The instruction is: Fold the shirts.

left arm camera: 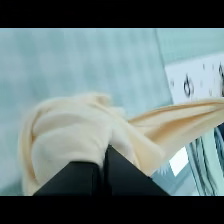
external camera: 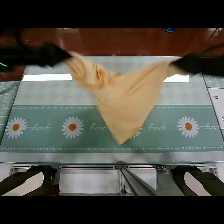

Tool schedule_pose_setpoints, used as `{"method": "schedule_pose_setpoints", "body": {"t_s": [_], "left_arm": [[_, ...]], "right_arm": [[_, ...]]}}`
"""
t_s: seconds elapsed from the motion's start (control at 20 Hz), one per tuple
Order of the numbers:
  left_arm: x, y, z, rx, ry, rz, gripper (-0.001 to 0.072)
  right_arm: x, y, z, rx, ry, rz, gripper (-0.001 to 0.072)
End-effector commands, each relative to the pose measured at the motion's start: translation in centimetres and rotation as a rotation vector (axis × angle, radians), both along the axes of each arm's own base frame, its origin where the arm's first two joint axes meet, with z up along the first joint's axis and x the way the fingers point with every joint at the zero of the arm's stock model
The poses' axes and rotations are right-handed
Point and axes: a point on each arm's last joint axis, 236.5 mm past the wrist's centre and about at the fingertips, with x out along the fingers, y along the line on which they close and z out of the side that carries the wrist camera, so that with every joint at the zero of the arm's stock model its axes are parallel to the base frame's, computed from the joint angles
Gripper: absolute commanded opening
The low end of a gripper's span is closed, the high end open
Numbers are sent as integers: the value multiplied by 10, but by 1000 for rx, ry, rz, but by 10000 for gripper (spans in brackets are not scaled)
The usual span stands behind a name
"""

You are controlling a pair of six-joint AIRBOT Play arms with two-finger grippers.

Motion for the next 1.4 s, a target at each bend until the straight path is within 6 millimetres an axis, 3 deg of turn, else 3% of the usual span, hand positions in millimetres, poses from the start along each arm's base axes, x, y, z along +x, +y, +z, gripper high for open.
{"method": "schedule_pose_setpoints", "body": {"t_s": [0.0,0.1,0.2,0.3,0.4,0.55,0.65,0.75,0.9,1.1,1.25,1.35], "left_arm": [[-27,51,174,-9,-411,193,21],[-72,58,244,35,-604,234,21],[-120,65,286,121,-752,296,20],[-162,74,300,229,-825,383,21],[-196,84,287,354,-792,448,21],[-234,82,237,444,-624,431,21],[-240,79,194,442,-490,395,21],[-232,81,139,434,-335,360,21],[-218,77,39,351,-61,300,21],[-215,43,-93,168,266,138,21],[-192,27,-165,66,361,162,20],[-173,15,-199,66,378,190,20]], "right_arm": [[-39,-50,169,-155,-365,-130,18],[-77,-45,229,-227,-520,-148,18],[-114,-42,264,-290,-634,-194,19],[-146,-50,269,-374,-665,-269,19],[-174,-63,265,-425,-647,-364,19],[-199,-66,244,-445,-599,-402,19],[-198,-61,222,-424,-538,-377,19],[-184,-62,195,-399,-460,-349,19],[-157,-70,145,-369,-313,-325,19],[-108,-72,71,-287,-128,-242,19],[-57,-58,20,-177,-9,-99,19],[-17,-61,-15,-154,67,-71,19]]}}
